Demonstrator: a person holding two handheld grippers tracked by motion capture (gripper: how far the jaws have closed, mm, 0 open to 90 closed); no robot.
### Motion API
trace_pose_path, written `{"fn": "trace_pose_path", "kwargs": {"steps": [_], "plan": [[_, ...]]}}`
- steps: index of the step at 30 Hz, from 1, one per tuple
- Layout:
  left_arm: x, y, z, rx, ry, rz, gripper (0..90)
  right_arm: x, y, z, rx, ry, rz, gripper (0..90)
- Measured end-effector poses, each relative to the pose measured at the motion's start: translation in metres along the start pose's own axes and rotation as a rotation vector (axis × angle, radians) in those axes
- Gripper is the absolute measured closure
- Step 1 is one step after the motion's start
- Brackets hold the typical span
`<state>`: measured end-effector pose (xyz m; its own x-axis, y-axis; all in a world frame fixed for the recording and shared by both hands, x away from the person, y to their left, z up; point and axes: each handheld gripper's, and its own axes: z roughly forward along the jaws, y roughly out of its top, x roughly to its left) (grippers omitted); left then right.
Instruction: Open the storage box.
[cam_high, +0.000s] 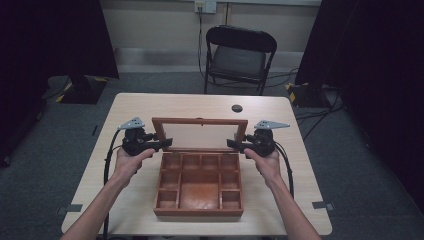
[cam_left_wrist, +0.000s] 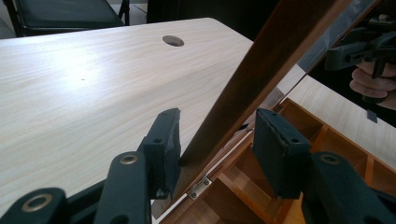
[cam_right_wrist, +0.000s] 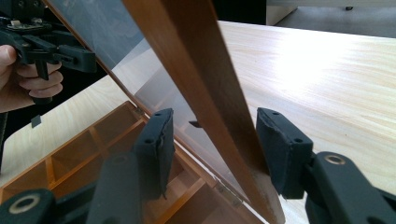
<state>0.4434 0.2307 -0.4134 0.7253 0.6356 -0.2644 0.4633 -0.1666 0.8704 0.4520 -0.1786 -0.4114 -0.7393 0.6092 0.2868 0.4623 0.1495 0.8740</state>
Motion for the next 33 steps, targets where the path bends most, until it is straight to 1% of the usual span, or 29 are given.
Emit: {"fn": "trace_pose_path", "kwargs": {"steps": [3,4,5,8,11,18,23,25,28,33], "plan": [[0.002,-0.003,0.005,0.021,0.012,0.011,52.2,-0.002,0.0,0.004,0.012,-0.004,-0.005,47.9],[0.003,-0.004,0.006,0.022,0.014,0.005,52.3,-0.003,0.0,0.005,0.019,-0.008,-0.007,47.9],[0.004,-0.004,0.007,0.021,0.013,0.007,52.4,-0.003,0.0,0.006,0.022,-0.013,-0.008,48.0],[0.007,-0.005,0.008,0.006,0.008,-0.011,53.1,-0.004,0.0,0.008,0.019,-0.017,-0.009,48.3],[0.008,-0.005,0.009,0.009,0.015,-0.006,54.5,-0.006,0.0,0.009,0.015,-0.027,-0.006,48.6],[0.011,-0.005,0.011,0.001,0.016,-0.02,55.3,-0.009,-0.003,0.013,0.018,-0.039,-0.002,50.3],[0.015,-0.01,0.016,0.023,0.022,-0.029,55.7,-0.011,-0.003,0.014,0.011,-0.045,0.003,51.3],[0.015,-0.013,0.018,0.009,0.022,-0.042,56.2,-0.013,-0.004,0.015,0.008,-0.046,0.006,51.7],[0.017,-0.014,0.018,0.009,0.023,-0.047,56.5,-0.014,-0.004,0.016,0.003,-0.043,0.009,52.0],[0.018,-0.014,0.019,0.007,0.027,-0.049,57.4,-0.016,-0.006,0.018,0.012,-0.049,0.015,50.8]]}}
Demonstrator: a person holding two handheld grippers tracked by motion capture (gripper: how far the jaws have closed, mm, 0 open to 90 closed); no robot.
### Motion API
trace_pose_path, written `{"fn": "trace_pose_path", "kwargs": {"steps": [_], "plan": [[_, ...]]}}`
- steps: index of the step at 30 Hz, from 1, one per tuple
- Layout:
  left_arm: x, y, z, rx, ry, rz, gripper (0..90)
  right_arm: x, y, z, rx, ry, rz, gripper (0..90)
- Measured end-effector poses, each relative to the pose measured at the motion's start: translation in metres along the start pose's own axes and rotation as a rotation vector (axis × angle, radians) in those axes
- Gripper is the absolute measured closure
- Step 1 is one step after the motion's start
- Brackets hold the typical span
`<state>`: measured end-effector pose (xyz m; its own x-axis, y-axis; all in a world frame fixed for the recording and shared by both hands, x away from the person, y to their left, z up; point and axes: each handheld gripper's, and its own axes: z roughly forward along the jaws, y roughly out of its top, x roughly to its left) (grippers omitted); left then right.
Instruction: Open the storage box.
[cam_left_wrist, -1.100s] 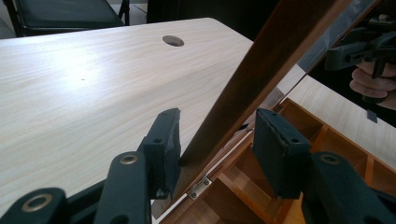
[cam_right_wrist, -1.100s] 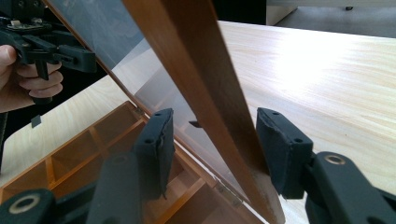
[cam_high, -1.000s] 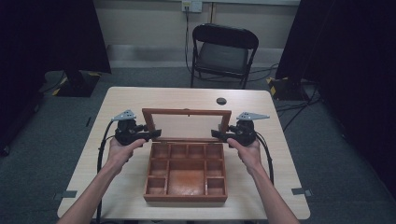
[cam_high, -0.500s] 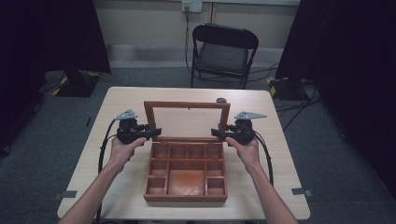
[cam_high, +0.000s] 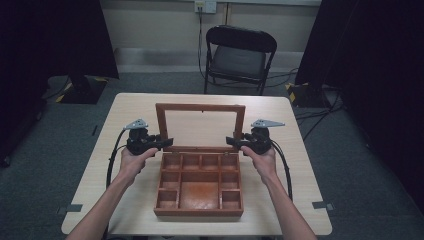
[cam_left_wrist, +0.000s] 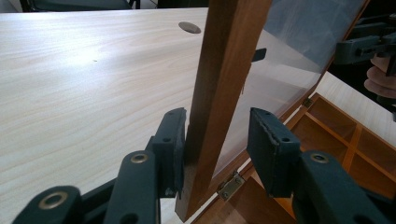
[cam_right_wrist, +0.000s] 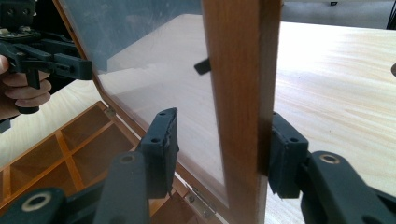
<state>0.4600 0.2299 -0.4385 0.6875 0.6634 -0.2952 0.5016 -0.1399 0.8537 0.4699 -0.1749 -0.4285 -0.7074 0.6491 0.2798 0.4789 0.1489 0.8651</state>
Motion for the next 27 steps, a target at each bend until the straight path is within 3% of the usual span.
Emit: {"fn": "trace_pose_path", "kwargs": {"steps": [9,17,27], "plan": [[0.002,0.001,0.002,0.015,0.009,0.012,58.9,-0.003,-0.003,0.004,0.019,0.0,0.012,47.9],[0.005,0.001,0.005,0.018,0.02,0.005,60.1,-0.006,-0.005,0.008,0.024,-0.027,0.014,52.9],[0.011,-0.004,0.008,0.02,0.029,-0.035,60.1,-0.013,-0.006,0.013,0.005,-0.063,0.027,56.6]]}}
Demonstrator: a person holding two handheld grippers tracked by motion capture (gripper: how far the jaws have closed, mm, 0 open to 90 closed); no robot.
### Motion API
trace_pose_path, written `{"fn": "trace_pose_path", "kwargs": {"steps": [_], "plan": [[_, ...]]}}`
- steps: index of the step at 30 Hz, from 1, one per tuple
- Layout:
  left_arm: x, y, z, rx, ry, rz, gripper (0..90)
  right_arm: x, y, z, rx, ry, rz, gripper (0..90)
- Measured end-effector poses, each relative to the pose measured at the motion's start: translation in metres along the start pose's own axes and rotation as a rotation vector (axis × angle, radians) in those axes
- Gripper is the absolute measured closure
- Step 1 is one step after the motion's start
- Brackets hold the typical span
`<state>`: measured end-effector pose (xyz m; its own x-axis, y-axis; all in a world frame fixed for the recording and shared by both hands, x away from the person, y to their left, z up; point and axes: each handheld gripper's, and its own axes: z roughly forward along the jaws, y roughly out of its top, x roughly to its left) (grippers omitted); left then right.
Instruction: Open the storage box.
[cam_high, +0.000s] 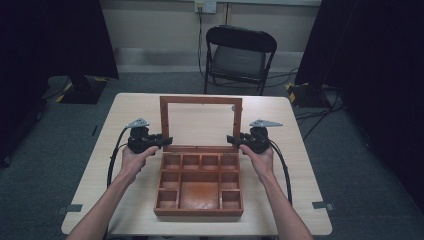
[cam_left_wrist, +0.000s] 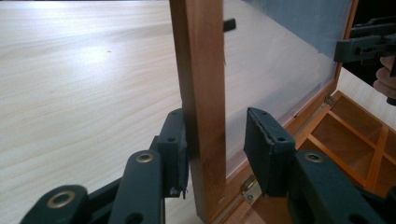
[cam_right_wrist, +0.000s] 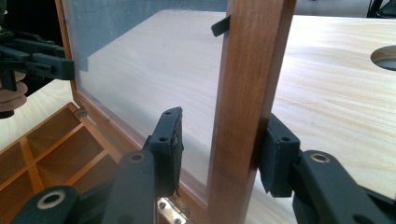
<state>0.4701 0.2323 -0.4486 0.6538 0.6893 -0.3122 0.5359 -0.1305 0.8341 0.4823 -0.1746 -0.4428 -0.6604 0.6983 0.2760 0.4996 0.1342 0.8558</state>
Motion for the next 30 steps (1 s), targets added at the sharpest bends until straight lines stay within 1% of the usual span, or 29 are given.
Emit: {"fn": "trace_pose_path", "kwargs": {"steps": [2,4,6,8,11,13,14,15,17,18,19,21,24,27,30], "plan": [[0.002,-0.001,0.0,-0.002,-0.009,-0.012,60.1,-0.002,-0.001,0.001,0.001,0.003,0.015,56.4],[0.004,-0.002,0.001,-0.004,-0.009,-0.012,60.1,-0.003,-0.001,0.002,0.0,0.003,0.019,56.0],[0.005,-0.003,0.003,-0.014,-0.011,-0.023,60.1,-0.004,-0.001,0.003,0.001,-0.004,0.02,55.5],[0.005,-0.004,0.003,-0.013,-0.007,-0.02,60.0,-0.004,-0.001,0.004,0.002,-0.007,0.024,55.1],[0.006,-0.004,0.004,-0.007,-0.004,-0.024,59.5,-0.004,-0.002,0.005,0.003,-0.019,0.025,54.3],[0.007,-0.005,0.004,0.007,0.004,-0.018,59.5,-0.004,-0.002,0.006,0.01,-0.036,0.02,53.4],[0.007,-0.005,0.005,0.004,0.003,-0.025,59.5,-0.004,-0.002,0.006,0.012,-0.036,0.024,53.1],[0.008,-0.005,0.006,0.009,0.005,-0.022,59.4,-0.005,-0.003,0.007,0.014,-0.033,0.027,52.8],[0.008,-0.006,0.007,0.011,0.005,-0.028,59.3,-0.006,-0.003,0.008,0.014,-0.032,0.033,51.8],[0.008,-0.006,0.008,0.016,0.01,-0.023,59.3,-0.006,-0.004,0.009,0.017,-0.034,0.037,51.3],[0.007,-0.006,0.008,0.024,0.023,-0.008,59.2,-0.007,-0.004,0.01,0.019,-0.032,0.043,50.8],[0.006,-0.006,0.01,0.029,0.028,-0.01,57.4,-0.007,-0.005,0.011,0.021,-0.034,0.046,49.9],[0.009,-0.007,0.011,0.031,0.019,-0.023,56.9,-0.008,-0.006,0.013,0.024,-0.038,0.05,47.8],[0.01,-0.007,0.012,0.031,0.013,-0.032,56.6,-0.006,-0.007,0.015,0.03,-0.052,0.048,45.1],[0.011,-0.007,0.012,0.035,0.013,-0.036,56.2,-0.007,-0.007,0.016,0.035,-0.051,0.055,44.7]]}}
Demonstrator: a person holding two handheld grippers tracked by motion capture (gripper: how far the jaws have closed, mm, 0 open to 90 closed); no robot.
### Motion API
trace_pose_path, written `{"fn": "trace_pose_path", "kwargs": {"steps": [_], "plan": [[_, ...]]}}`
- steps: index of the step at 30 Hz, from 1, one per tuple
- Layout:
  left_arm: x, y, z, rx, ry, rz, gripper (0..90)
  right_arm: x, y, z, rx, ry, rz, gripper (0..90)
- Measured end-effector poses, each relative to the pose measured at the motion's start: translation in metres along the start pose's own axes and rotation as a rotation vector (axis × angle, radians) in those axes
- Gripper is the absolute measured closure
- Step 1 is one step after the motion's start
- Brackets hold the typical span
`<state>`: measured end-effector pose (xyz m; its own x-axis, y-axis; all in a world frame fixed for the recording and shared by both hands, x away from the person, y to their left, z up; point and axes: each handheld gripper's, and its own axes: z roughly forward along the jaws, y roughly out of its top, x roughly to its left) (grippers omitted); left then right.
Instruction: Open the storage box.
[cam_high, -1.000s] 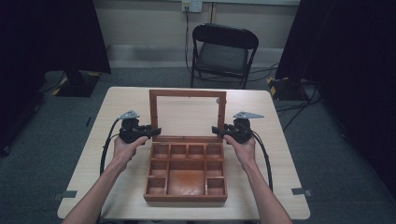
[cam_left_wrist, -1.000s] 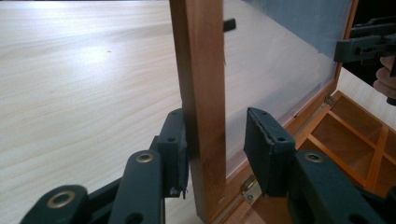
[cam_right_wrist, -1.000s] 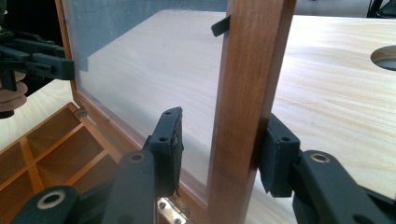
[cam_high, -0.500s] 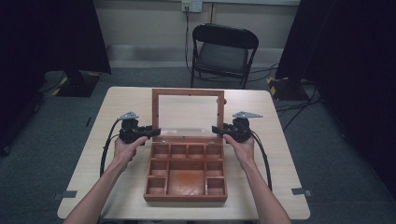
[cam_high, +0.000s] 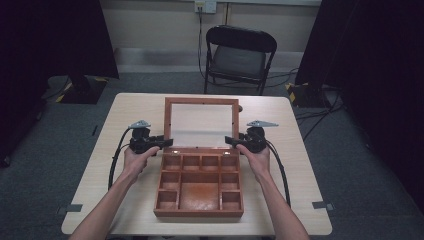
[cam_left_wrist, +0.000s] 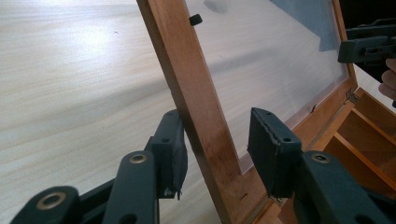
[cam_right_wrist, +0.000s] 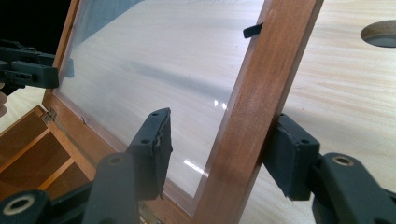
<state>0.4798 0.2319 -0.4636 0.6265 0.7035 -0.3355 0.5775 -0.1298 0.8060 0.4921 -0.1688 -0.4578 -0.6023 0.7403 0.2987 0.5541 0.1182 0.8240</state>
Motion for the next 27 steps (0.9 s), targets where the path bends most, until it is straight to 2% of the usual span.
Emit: {"fn": "trace_pose_path", "kwargs": {"steps": [8,16,27], "plan": [[0.003,-0.001,0.004,0.009,0.004,-0.038,54.2,-0.003,-0.002,0.004,0.018,0.004,0.02,41.0],[0.007,-0.003,0.007,0.025,0.008,-0.057,51.0,-0.006,-0.006,0.008,0.04,-0.017,0.03,36.5],[0.012,-0.006,0.008,0.031,-0.013,-0.086,50.0,-0.007,-0.007,0.011,0.049,-0.033,0.036,34.2]]}}
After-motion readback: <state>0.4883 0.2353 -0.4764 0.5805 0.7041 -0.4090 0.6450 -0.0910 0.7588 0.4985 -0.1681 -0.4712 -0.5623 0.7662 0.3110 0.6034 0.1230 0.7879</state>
